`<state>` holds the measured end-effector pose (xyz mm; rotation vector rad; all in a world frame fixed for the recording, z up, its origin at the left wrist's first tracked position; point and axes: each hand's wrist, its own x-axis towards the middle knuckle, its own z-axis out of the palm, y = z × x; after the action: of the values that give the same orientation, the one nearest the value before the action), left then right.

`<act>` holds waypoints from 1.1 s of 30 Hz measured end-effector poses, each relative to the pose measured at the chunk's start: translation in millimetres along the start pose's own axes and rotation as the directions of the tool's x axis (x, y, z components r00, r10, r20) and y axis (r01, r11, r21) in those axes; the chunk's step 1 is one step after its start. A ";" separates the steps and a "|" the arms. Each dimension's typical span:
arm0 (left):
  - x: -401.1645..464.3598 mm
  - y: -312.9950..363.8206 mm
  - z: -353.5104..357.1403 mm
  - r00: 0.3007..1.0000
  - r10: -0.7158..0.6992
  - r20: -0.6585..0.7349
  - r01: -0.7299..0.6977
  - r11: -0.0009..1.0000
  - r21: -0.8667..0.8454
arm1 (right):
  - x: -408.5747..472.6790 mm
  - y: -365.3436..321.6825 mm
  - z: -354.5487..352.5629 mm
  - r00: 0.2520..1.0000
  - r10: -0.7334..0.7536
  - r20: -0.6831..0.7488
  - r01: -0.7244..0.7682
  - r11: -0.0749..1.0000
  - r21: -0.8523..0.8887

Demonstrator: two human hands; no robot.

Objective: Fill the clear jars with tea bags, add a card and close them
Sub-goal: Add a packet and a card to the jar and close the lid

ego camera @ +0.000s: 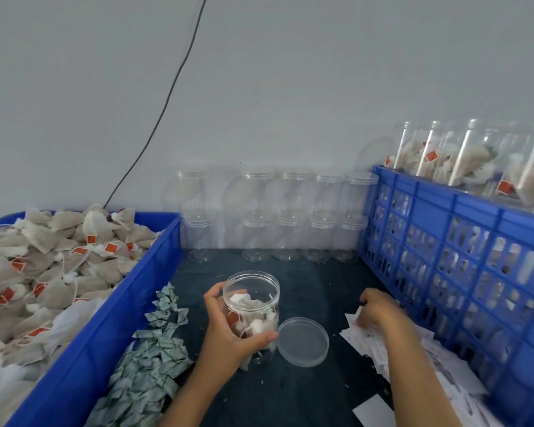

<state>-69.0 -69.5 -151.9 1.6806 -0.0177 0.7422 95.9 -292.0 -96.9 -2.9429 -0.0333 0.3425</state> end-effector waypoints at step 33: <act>-2.9 -0.1 4.4 0.999 -0.019 0.036 0.020 0.999 -0.039 | -105.6 -117.4 -25.8 0.378 -0.787 -0.487 0.823 0.527 -0.213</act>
<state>-69.3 -74.5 -153.6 1.6544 -0.0404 0.6934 -1.2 -185.6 -27.3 -2.4046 -1.3132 -0.6246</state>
